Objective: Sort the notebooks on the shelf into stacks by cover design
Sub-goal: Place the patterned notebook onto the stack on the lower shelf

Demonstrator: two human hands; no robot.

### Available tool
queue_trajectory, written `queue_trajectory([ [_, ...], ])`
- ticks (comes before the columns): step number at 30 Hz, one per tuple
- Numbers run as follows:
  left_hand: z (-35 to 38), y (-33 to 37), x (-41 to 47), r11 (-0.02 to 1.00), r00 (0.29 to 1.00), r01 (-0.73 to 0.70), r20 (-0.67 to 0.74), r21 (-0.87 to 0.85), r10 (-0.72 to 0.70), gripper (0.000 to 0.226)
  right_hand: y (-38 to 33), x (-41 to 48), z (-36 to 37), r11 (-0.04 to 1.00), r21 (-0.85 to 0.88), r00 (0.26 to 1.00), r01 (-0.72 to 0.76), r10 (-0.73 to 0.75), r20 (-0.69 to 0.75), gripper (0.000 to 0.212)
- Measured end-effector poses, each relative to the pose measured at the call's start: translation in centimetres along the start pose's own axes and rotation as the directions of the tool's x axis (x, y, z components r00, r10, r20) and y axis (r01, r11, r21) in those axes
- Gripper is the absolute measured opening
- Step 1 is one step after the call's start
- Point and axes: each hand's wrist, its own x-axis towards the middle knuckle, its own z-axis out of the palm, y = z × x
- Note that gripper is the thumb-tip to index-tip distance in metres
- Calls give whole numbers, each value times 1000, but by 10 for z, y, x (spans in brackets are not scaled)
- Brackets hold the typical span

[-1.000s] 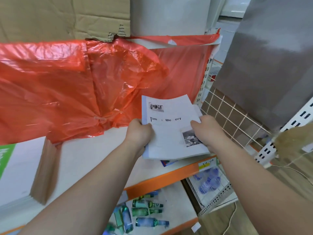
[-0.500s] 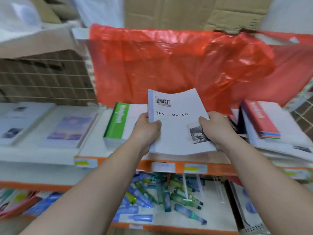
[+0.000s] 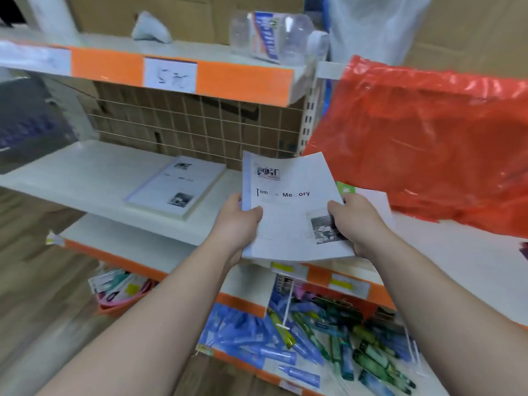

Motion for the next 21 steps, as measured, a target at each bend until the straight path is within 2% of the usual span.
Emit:
queue_trajectory([
  [3,-31,-1,10,999,998,36,-45,-15,-37,23,-17,6,29,999,-34,999,16,-14,49,32],
  [7,-63,-4,23,998,993,55,-102,-15,-56,22,-28,24,66,998,-61,985,19,-8,175,20],
  [13,-102,-10,49,995,981,71,-188,75,-56,19,-32,44,120,999,-34,954,18,-7,301,16],
  [19,-148,-21,92,989,980,101,-184,111,-79,32,-52,67,169,994,-105,939,33,5,344,12],
  [21,-165,-23,112,987,985,103,-150,122,-84,34,-57,77,186,991,-135,940,24,24,340,22],
])
